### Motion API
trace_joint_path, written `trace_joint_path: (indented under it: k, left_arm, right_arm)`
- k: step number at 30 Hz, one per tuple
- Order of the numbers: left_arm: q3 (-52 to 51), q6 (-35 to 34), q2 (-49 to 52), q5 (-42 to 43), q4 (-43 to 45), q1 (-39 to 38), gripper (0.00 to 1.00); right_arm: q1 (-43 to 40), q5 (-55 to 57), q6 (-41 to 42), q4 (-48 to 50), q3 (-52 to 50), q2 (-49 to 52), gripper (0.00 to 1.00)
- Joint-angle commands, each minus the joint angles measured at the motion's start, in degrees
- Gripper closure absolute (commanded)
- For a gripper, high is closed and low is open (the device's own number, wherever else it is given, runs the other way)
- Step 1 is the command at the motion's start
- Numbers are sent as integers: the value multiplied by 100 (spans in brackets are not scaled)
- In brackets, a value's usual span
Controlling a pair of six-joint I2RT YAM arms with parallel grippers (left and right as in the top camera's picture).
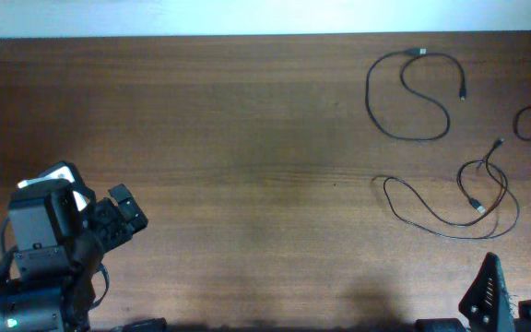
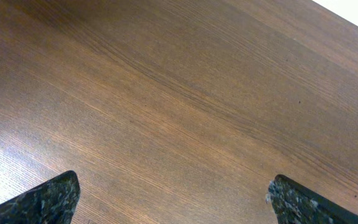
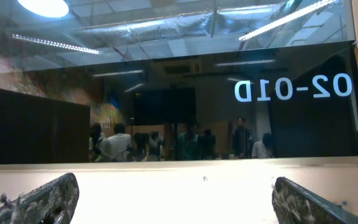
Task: Untangle cables
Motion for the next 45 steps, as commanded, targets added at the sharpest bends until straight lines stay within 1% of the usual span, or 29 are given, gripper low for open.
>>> trace_joint_path:
  k: [1,4,5,6,7,8,10,13,15,16,18,19,22,26,40,43,45]
  left_arm:
    - [0,70,-9,17,4,17,1]
    - [-2,70,-9,17,4,17,1]
    - [-2,70,-9,17,4,17,1]
    - [-2,68,-9,17,4,17,1]
    - [-2,70,-9,17,4,17,1]
    - [-2,70,-9,17,4,17,1]
    - [0,70,-9,17,4,17,1]
    - [-2,70,-9,17,4,17,1]
    - [-2,70,-9,17,4,17,1]
    - [-2,70,-9,17,4,17,1]
    - [0,70,-9,17,4,17,1]
    - [-2,70,-9,17,4,17,1]
    - [-2,70,-9,17,4,17,1]
    - [0,70,-9,17,4,17,1]
    - [-2,70,-9,17,4,17,1]
    - [-2,70,-9,17,4,17,1]
    - [-2,70,-9,17,4,17,1]
  right_arm:
    - [33,155,28,-2,61,-20,2]
    - [33,483,28,289,-13,28,2]
    - [33,911,28,417,-101,33,1]
    - [33,1281,28,330,-122,33,2]
    - [33,1539,35,22,-122,33,2]
    - [33,1519,55,-402,-190,33,2]
    - [33,1517,57,-575,-743,33,2]
    - [33,1519,170,-354,-1825,33,2]
    - [33,1523,813,39,-2671,33,2]
    - [33,1521,957,299,-3045,33,2]
    - [33,1521,953,726,-3624,33,2]
    - [33,1521,953,782,-3768,33,2]
    - [33,1545,951,778,-4037,33,1]
    - [33,1928,946,824,-4441,48,1]
    - [33,1923,951,822,-4439,125,2]
    - [33,1923,949,833,-4446,-50,1]
    - [22,1921,949,1027,-4540,-44,2]
